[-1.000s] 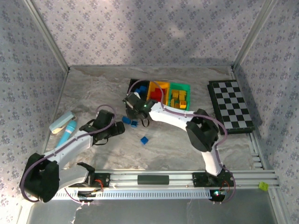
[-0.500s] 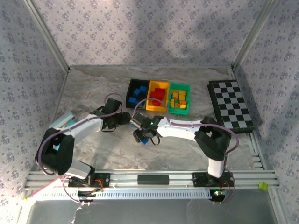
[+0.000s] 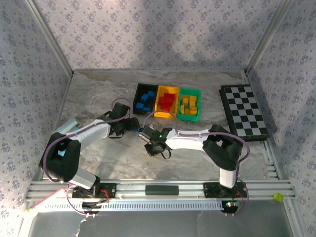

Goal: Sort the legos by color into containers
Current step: Pick up the lego from the bottom-center of the table, then place the lego in the container.

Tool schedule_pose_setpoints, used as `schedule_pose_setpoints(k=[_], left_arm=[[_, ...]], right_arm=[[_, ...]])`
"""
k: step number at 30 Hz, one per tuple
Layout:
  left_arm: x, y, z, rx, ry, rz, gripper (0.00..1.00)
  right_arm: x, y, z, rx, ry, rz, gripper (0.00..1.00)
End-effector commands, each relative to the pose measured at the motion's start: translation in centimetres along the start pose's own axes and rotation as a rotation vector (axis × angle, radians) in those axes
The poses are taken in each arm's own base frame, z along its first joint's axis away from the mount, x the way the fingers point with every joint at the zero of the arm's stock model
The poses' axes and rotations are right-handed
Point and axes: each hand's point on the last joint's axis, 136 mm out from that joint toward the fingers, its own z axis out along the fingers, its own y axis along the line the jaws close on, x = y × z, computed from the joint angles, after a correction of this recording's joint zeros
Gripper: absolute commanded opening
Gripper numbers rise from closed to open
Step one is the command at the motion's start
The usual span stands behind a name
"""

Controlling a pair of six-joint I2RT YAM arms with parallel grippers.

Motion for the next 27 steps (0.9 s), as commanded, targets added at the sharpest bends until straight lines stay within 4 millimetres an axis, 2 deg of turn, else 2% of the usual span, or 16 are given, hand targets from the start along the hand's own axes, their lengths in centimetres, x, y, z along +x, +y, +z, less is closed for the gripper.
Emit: schedule_pose_setpoints(k=[1,4,5,12,19,23,27], left_arm=[[-0.5,0.4,-1.2,-0.005,-0.042,-0.014,0.76],[-0.3,1.0,-1.6,-0.013,-0.053,-0.018,0.76],[-0.1,1.1,-1.8,-0.014,-0.057,-0.019,0.76],[1.4,2.7,-2.8,-0.028,-0.058,-0.029,0.76],[3.1,4.1,-3.9,-0.022,-0.062,-0.037,0.76],[3.8,4.8,-4.2,-0.035,-0.052,-0.03,0.76],[4.4,4.7,-4.2,-0.011,-0.035,-0.025,0.76]], right_arm=[[-1.5,-0.4,-1.1,0.017,-0.048,0.0,0.28],[-3.1,-1.1,-1.9,0.017,-0.083,0.005,0.27],[-5.1,-0.9,-2.9,0.008,-0.132,0.01,0.27],[-12.5,-4.1,-4.4,0.035,-0.232,0.086,0.27],[-19.0,-7.9,-3.4,0.032,-0.282,0.187,0.27],[-21.1,-9.0,-2.2,0.023,-0.254,0.22,0.27],[-23.2,-10.1,-1.5,0.08,-0.252,0.195,0.28]])
